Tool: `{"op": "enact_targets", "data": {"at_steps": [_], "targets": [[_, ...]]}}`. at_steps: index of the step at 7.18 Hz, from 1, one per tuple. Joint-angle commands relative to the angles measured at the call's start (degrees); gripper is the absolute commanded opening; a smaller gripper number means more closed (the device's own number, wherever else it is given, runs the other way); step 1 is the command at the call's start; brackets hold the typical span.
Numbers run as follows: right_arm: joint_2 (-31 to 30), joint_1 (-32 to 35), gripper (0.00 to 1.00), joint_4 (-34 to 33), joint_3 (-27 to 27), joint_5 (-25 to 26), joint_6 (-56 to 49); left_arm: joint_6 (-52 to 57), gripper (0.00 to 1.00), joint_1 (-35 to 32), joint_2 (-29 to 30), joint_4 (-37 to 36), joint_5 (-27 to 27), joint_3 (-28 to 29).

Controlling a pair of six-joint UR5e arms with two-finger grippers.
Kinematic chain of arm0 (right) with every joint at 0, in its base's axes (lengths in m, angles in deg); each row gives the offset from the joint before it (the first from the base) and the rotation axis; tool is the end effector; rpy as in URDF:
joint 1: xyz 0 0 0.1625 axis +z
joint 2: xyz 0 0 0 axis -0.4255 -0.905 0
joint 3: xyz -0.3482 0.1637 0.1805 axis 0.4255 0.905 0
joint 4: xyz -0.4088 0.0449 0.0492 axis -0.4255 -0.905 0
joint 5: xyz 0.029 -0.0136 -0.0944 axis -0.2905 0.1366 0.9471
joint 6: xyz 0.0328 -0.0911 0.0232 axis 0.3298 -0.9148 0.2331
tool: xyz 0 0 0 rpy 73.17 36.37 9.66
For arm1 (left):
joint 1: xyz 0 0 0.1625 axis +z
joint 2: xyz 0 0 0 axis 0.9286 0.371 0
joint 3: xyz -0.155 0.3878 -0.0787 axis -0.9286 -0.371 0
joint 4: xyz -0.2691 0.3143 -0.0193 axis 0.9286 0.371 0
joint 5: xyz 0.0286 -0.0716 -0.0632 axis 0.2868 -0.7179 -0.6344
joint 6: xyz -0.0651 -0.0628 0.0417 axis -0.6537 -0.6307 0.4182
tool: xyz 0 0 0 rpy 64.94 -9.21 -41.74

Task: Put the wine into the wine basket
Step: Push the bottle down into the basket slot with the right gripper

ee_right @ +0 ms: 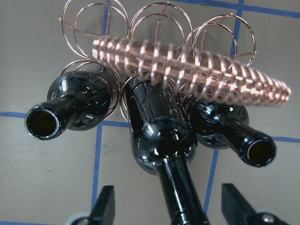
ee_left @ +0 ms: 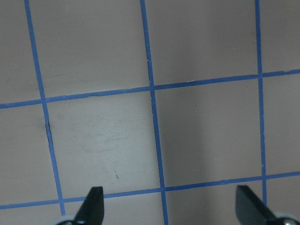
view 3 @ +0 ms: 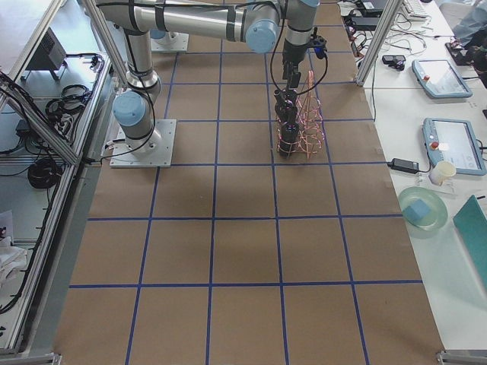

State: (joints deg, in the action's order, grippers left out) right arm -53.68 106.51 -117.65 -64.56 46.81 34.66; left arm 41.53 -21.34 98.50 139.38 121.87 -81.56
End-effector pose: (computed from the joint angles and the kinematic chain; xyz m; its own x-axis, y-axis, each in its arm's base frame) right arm 0.0401 -0.5827 0.4515 -0.9904 -0.1301 0.0471 -0.1278 0.9906 0.0491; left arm -0.1313 -0.4783 0.5086 -0.9952 0.0968 0.0132 0.0965 0.9951 -0.0223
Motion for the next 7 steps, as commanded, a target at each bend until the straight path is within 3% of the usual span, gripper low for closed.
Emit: {"op": "enact_targets", "data": {"at_steps": [1,2,3,7], "targets": [[-0.9,-0.6,0.78,0.5,-3.0,0.6,-2.0,0.0,1.00,-0.1,0.1,-0.1,0.0,-0.1],[-1.4,-2.1,0.77,0.1,-4.2,0.5,-3.6,0.0,1.00,-0.1,0.0,-0.1,0.0,0.0],[-1.5,-2.7,0.69,0.0,-4.3,0.5,-3.9,0.0,1.00,-0.1,0.0,-0.1,0.0,0.0],[-1.8,-2.6,0.23,0.1,-4.3,0.1,-3.6,0.0,1.00,-0.1,0.0,-0.1,-0.1,0.0]]}}
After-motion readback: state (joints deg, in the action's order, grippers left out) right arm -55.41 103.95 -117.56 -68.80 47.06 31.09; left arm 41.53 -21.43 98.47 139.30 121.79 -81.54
